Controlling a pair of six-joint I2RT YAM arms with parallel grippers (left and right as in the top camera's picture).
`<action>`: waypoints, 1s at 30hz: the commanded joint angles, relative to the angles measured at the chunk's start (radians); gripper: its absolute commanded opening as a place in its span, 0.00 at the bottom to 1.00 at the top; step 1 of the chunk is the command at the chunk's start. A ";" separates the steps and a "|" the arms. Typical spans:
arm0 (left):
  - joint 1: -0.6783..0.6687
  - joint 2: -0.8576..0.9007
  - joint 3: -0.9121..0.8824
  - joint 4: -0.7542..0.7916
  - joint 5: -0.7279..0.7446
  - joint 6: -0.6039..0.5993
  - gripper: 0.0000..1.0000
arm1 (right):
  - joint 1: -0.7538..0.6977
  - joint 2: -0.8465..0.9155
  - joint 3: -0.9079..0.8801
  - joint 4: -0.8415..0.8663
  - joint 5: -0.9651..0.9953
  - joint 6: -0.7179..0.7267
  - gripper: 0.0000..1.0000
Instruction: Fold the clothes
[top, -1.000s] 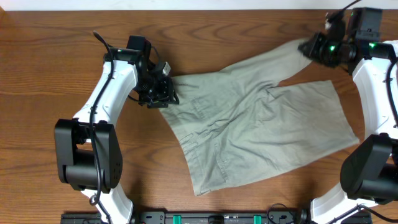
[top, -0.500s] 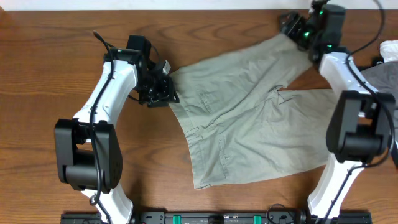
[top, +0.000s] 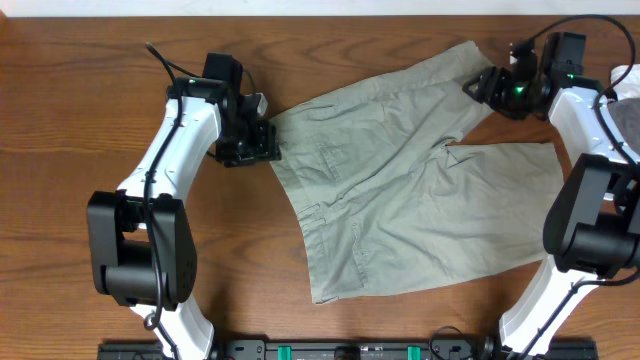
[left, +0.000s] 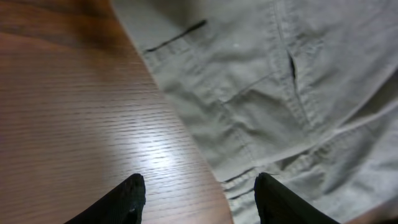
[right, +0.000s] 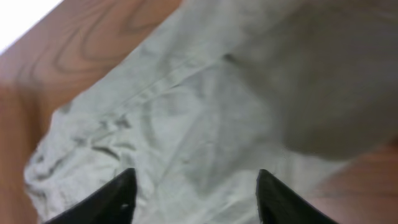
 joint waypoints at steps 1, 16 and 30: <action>0.000 -0.001 0.009 0.002 -0.047 0.008 0.59 | 0.063 -0.018 -0.004 0.025 -0.027 -0.047 0.36; 0.000 -0.001 0.009 -0.022 -0.002 0.005 0.59 | 0.204 0.216 -0.005 0.406 0.127 0.415 0.04; 0.000 -0.001 0.009 -0.003 -0.002 0.005 0.59 | 0.283 0.384 -0.005 0.837 0.180 0.565 0.05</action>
